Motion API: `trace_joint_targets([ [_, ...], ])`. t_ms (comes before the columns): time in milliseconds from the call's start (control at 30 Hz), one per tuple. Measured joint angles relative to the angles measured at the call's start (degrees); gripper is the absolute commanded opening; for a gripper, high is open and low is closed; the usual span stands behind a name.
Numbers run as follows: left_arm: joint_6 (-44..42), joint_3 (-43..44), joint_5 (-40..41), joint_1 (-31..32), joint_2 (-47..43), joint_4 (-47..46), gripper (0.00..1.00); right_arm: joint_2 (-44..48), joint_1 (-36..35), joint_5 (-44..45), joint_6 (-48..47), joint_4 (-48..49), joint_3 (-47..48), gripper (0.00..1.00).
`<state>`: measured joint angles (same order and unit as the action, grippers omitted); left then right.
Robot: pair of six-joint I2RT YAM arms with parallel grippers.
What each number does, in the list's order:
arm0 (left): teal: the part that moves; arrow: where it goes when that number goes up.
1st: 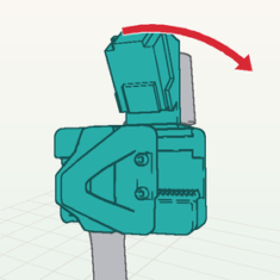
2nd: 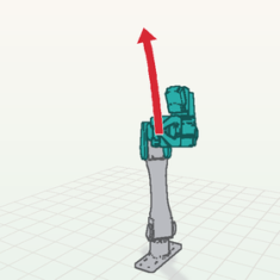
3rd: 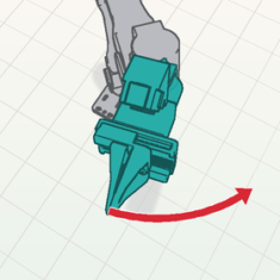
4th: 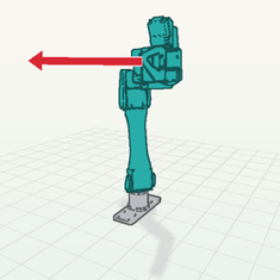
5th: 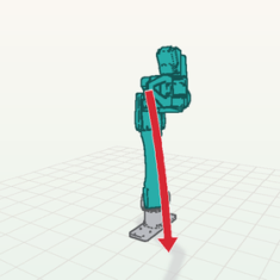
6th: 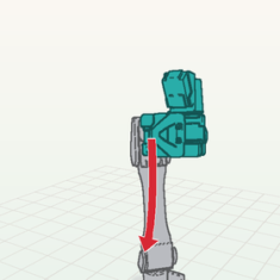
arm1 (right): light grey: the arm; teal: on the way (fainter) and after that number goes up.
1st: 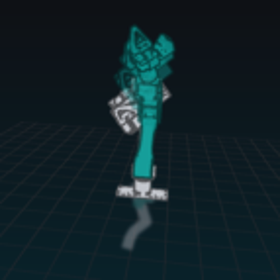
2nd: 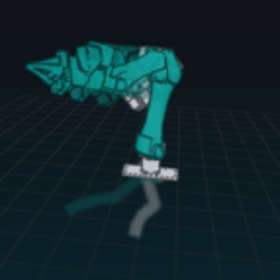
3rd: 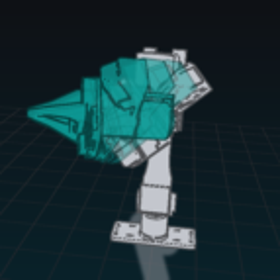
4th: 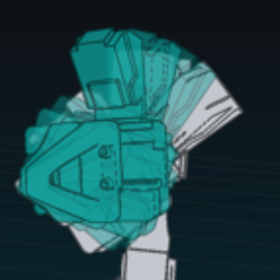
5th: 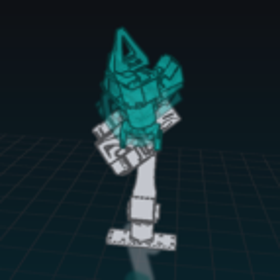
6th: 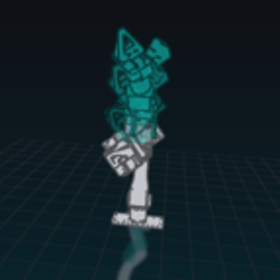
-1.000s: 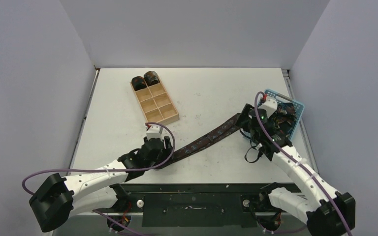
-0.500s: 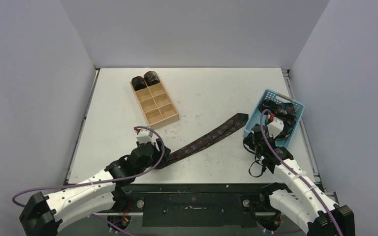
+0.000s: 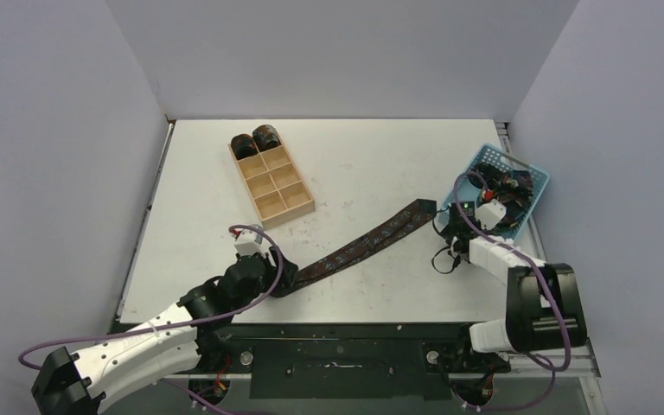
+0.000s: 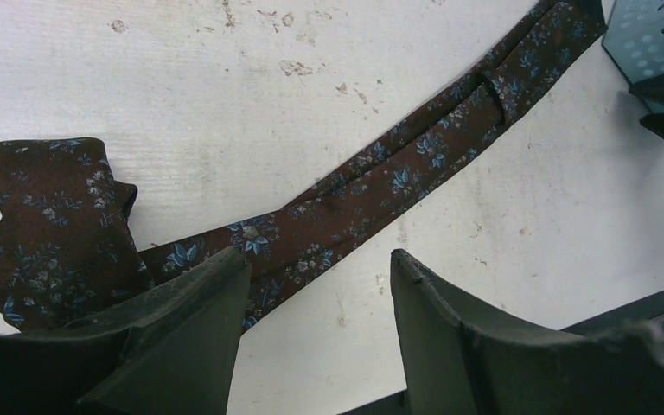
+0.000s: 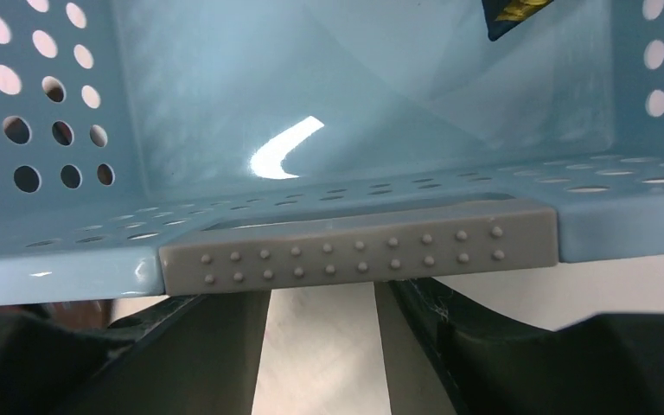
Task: Roll the ties
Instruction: Flatten out the tie at the center of the board.
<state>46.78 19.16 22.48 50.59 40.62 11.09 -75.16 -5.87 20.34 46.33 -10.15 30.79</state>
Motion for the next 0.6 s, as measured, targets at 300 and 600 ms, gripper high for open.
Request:
trace_joint_targets([
  [300, 1.9, -1.0, -0.3, 0.0, -2.1, 1.3, 0.58, -19.1, 4.3, -1.8, -4.5, 8.4, 16.3, 0.49],
  [600, 2.6, -0.5, 2.0, 0.0, -2.1, 4.9, 0.59, -10.5, -12.1, 1.0, -5.6, 13.3, 15.6, 0.47],
])
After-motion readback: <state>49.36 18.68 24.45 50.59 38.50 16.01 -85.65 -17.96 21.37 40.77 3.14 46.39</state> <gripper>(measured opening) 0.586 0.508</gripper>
